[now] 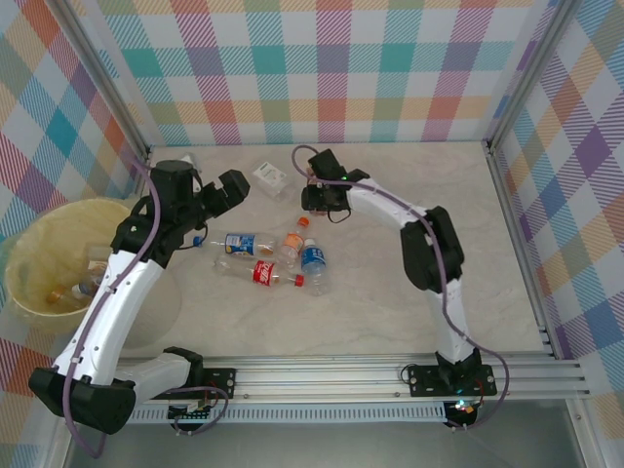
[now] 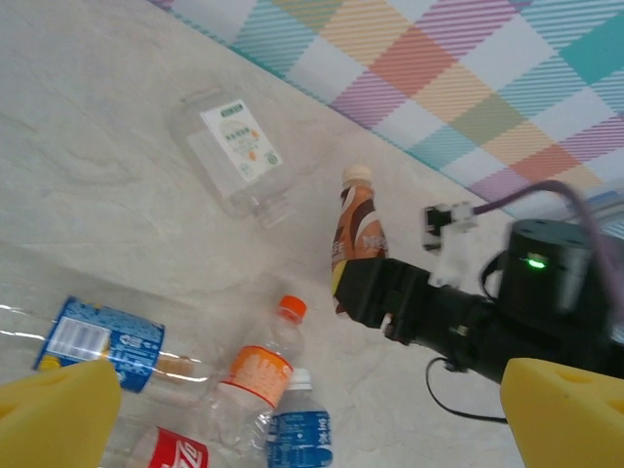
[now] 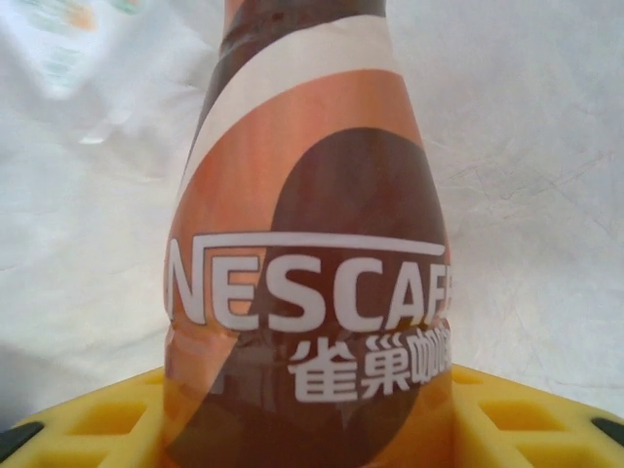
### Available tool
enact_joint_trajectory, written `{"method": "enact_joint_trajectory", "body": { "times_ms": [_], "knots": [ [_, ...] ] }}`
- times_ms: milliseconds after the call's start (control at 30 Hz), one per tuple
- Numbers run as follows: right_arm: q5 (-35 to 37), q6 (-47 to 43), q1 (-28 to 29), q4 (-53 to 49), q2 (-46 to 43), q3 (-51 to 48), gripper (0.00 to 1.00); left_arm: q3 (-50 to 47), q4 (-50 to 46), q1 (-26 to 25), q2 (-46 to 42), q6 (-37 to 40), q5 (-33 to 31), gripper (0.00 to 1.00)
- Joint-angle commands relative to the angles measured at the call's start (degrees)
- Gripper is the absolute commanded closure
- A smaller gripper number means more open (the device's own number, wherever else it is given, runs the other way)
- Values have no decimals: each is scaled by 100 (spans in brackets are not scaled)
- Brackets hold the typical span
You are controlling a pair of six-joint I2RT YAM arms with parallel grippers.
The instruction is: Put the plastic bottles in the bin
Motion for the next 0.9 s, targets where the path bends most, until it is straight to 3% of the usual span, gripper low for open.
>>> {"method": "enact_joint_trajectory", "body": {
  "times_ms": [0,67,233,433,600,867],
  "knots": [
    [-522,-216,-15,1235,-866,-726,54,-228,419,-54,92,-429,401,0],
    [-665,-246,-16,1486,-1216,-1165,54,-353,544,-69,163,-675,397,0],
    [-946,-379,-15,2037,-2005,-2113,52,-641,1325,-155,333,-761,1098,0],
    [-2011,-469,-16,2870,-2788,-3150,53,-644,2119,-361,912,-1003,2090,0],
    [-2446,-470,-15,2892,-3245,-3567,53,-845,2966,-787,1251,-996,2107,0],
    [-3120,-462,-16,3118,-3664,-3960,52,-534,3114,-1108,1967,-1169,2012,3]
  ]
}}
